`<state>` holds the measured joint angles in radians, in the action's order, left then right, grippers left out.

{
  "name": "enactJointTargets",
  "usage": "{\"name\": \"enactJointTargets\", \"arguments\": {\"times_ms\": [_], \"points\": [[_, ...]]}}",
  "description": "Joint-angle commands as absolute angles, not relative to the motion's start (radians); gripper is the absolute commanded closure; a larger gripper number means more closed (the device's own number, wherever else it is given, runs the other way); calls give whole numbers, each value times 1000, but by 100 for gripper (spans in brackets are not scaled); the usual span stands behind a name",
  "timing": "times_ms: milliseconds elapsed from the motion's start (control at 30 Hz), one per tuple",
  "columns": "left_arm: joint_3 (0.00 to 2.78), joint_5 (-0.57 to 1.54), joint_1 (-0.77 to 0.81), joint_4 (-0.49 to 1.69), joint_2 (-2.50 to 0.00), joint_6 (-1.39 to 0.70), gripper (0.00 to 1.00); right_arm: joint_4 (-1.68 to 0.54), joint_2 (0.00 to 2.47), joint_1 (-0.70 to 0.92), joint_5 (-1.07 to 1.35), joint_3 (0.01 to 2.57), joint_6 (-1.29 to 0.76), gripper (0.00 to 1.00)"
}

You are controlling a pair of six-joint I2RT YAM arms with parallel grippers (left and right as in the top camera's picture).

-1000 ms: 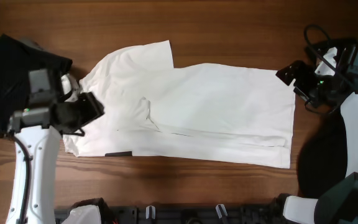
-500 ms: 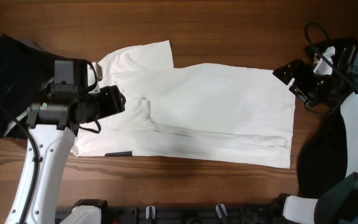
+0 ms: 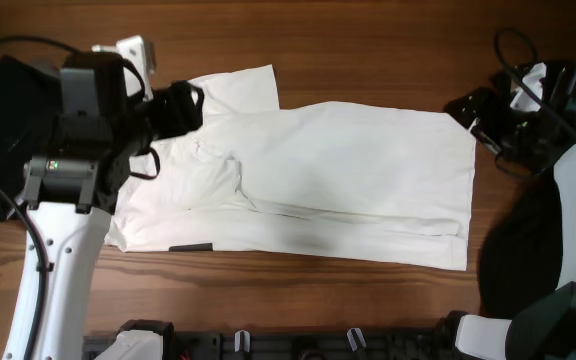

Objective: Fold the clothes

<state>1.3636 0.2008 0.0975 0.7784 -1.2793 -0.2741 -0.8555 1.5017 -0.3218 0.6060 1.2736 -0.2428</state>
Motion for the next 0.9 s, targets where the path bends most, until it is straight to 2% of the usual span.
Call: {"name": "enactJointTargets", "arguments": {"times_ms": [0, 133, 400, 633, 867], "points": [[1446, 213, 101, 742, -1384, -257, 26, -891, 1454, -317, 629, 1361, -183, 13], [1511, 217, 118, 691, -1523, -216, 26, -910, 1428, -317, 626, 1372, -183, 13], [1561, 216, 144, 427, -1814, -205, 22, -993, 1425, -317, 619, 1372, -184, 12], [1561, 216, 144, 177, -2072, -205, 17, -1053, 1425, -317, 514, 1370, -185, 12], [1561, 220, 149, 47, -2228, -205, 16, -1071, 1430, -317, 458, 1367, -186, 9]]}}
